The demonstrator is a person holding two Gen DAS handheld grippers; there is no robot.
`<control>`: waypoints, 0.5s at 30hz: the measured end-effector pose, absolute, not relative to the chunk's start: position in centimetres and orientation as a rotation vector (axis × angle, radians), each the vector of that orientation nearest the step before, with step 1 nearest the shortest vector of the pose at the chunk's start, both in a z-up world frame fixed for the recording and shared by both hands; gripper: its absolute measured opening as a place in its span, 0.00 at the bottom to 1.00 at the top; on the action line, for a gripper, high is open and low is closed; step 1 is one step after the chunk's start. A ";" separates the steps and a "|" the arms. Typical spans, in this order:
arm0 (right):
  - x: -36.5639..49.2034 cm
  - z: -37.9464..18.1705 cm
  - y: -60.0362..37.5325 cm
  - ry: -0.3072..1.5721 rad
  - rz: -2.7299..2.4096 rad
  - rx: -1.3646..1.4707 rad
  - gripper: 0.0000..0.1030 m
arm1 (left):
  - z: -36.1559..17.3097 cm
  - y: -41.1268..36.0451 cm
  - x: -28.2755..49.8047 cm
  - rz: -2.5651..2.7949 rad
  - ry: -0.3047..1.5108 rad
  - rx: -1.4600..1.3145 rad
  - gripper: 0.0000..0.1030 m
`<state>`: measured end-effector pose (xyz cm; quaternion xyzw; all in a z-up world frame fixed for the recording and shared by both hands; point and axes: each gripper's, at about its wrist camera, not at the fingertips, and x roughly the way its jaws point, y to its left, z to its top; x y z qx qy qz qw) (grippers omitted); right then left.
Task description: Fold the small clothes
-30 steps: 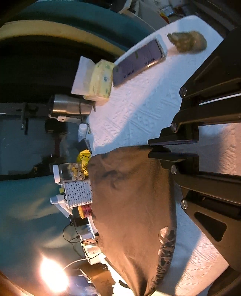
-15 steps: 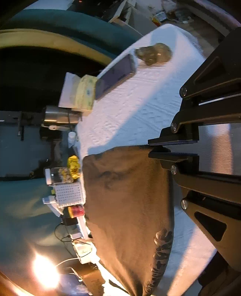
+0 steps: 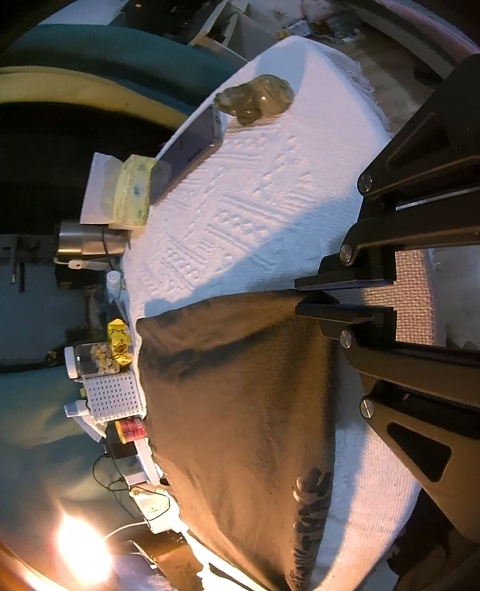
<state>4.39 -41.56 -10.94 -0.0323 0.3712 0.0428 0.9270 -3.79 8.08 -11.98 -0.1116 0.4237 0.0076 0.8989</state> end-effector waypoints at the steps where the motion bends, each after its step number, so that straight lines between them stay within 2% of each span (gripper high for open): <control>1: 4.4 -11.0 -41.6 0.763 0.088 -0.066 0.07 | -11.9 8.1 -3.8 0.018 0.878 -0.230 0.06; 9: 4.7 -11.4 -42.0 0.777 0.101 -0.057 0.07 | -11.5 9.0 -3.7 0.013 0.931 -0.244 0.14; 11: 4.8 -11.3 -42.2 0.785 0.095 -0.050 0.07 | -11.1 9.3 -3.8 0.033 0.929 -0.228 0.22; 15: 4.9 -10.3 -42.4 0.801 0.091 -0.020 0.07 | -9.6 10.7 -4.0 0.125 0.885 -0.224 0.22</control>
